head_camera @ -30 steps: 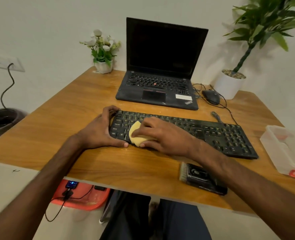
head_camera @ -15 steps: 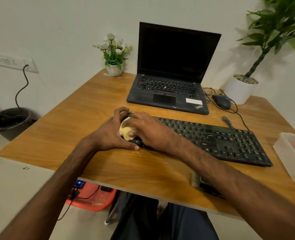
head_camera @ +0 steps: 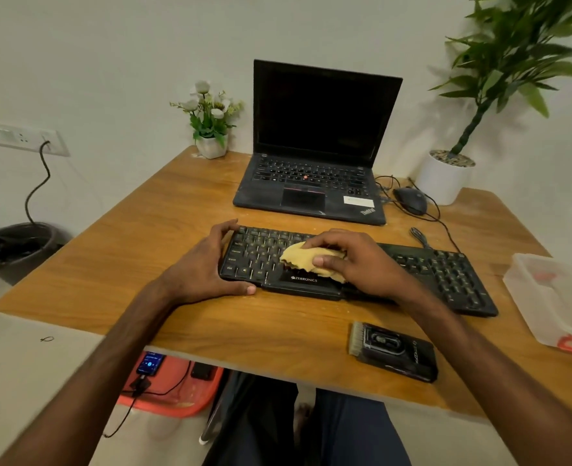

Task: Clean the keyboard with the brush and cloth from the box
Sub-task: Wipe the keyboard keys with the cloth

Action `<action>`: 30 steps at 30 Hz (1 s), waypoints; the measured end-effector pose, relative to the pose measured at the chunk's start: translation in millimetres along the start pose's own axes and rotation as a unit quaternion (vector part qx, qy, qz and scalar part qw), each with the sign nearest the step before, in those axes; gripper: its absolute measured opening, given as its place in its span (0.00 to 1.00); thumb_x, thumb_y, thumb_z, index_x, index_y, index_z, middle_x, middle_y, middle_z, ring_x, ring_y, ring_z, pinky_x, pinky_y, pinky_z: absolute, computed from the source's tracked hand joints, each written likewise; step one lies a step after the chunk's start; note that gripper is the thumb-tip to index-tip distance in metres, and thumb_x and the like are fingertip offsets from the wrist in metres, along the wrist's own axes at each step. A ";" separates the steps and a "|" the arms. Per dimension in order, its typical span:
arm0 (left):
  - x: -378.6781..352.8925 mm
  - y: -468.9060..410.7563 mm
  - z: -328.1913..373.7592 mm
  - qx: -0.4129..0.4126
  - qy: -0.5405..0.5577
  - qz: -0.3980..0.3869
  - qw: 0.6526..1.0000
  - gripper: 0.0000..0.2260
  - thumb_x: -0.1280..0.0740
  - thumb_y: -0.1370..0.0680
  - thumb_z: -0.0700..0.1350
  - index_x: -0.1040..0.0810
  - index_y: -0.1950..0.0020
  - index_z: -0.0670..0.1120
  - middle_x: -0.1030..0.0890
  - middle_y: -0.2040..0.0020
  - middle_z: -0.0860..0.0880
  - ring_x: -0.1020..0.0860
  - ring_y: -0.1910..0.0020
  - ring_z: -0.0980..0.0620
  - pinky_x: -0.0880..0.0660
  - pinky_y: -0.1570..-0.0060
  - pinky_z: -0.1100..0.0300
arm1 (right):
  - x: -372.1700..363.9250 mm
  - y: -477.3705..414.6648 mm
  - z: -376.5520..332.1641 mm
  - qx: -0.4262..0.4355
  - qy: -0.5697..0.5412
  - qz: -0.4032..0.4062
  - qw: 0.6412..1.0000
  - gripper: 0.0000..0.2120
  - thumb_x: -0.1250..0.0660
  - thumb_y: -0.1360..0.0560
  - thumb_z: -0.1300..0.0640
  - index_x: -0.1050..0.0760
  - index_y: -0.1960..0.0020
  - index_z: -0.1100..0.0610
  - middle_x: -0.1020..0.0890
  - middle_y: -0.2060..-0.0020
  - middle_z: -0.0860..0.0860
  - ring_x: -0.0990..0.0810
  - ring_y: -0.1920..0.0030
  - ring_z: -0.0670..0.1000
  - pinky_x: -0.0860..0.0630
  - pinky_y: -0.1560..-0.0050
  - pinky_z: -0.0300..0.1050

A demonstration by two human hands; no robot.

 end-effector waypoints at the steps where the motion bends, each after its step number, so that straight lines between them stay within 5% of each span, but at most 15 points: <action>1: 0.9 4.2 3.6 -0.005 0.039 0.008 0.999 0.56 0.22 0.42 0.69 0.49 0.23 0.58 0.41 0.24 0.60 0.33 0.31 0.63 0.31 0.35 0.65 | 1.3 1.4 2.5 -0.015 -0.038 0.023 0.999 0.13 0.32 0.22 0.58 0.21 0.39 0.53 0.19 0.45 0.44 0.23 0.45 0.39 0.27 0.46 0.35; 4: 1.9 14.3 28.7 -0.031 0.144 0.055 0.988 0.47 0.23 0.35 0.63 0.46 0.24 0.58 0.49 0.21 0.63 0.43 0.37 0.83 0.35 0.43 0.80 | 7.2 9.7 12.3 -0.068 -0.152 0.092 0.982 0.12 0.33 0.21 0.59 0.21 0.39 0.52 0.18 0.48 0.48 0.18 0.48 0.47 0.21 0.48 0.45; 6: 2.6 19.5 47.3 -0.046 0.172 0.095 0.979 0.38 0.25 0.28 0.54 0.43 0.24 0.54 0.48 0.21 0.59 0.40 0.40 0.85 0.32 0.49 0.81 | 6.6 13.9 12.3 -0.092 -0.238 0.105 0.961 0.12 0.34 0.21 0.60 0.22 0.38 0.53 0.17 0.48 0.53 0.16 0.50 0.52 0.18 0.51 0.49; 10: -3.5 13.9 90.2 -0.101 0.171 0.128 0.972 0.30 0.27 0.25 0.53 0.35 0.26 0.53 0.34 0.26 0.62 0.31 0.32 0.66 0.24 0.42 0.65 | 8.1 22.7 5.6 -0.104 -0.352 0.113 0.923 0.13 0.37 0.20 0.63 0.24 0.37 0.55 0.16 0.47 0.57 0.16 0.48 0.58 0.17 0.51 0.54; 13: -17.6 2.5 108.6 -0.093 0.153 0.111 0.978 0.29 0.30 0.28 0.61 0.29 0.29 0.54 0.23 0.41 0.59 0.21 0.47 0.54 0.20 0.48 0.54 | 10.7 30.5 5.9 -0.112 -0.444 0.135 0.879 0.13 0.37 0.20 0.62 0.25 0.36 0.58 0.16 0.45 0.58 0.17 0.45 0.59 0.17 0.51 0.52; 17: -36.5 -8.3 128.7 -0.105 0.132 0.089 0.982 0.25 0.31 0.26 0.61 0.24 0.33 0.52 0.20 0.41 0.55 0.21 0.45 0.52 0.21 0.45 0.49 | 18.6 41.7 4.6 -0.114 -0.516 0.168 0.832 0.13 0.36 0.21 0.61 0.27 0.37 0.58 0.16 0.45 0.58 0.17 0.46 0.58 0.17 0.56 0.48; 20: -42.0 -11.1 137.5 -0.096 0.188 0.109 0.971 0.14 0.29 0.22 0.53 0.22 0.39 0.50 0.17 0.47 0.55 0.20 0.53 0.55 0.21 0.52 0.54 | 27.0 49.9 4.1 -0.117 -0.506 0.194 0.832 0.09 0.37 0.21 0.60 0.26 0.41 0.57 0.16 0.47 0.59 0.16 0.52 0.56 0.18 0.63 0.45; 22: -46.0 -10.2 145.3 -0.081 0.258 0.120 0.955 0.10 0.31 0.21 0.47 0.22 0.42 0.45 0.16 0.55 0.56 0.20 0.59 0.60 0.23 0.60 0.63 | 31.5 55.1 5.1 -0.119 -0.460 0.211 0.854 0.09 0.38 0.19 0.58 0.25 0.41 0.57 0.16 0.47 0.57 0.16 0.51 0.54 0.18 0.59 0.44; 30: -59.1 -10.0 178.4 -0.071 0.361 0.109 0.924 0.15 0.32 0.22 0.48 0.26 0.42 0.39 0.16 0.55 0.46 0.17 0.61 0.51 0.21 0.71 0.60 | 53.0 77.2 -13.7 -0.066 -0.286 0.291 0.910 0.17 0.34 0.27 0.43 0.28 0.39 0.44 0.20 0.46 0.41 0.21 0.46 0.38 0.22 0.51 0.36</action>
Point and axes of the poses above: each hand's wrist, its own y-axis away from the middle knuckle, its own x-axis out of the back of the hand, z = x × y, the point moved 8 cm from there along -y, towards the middle knuckle
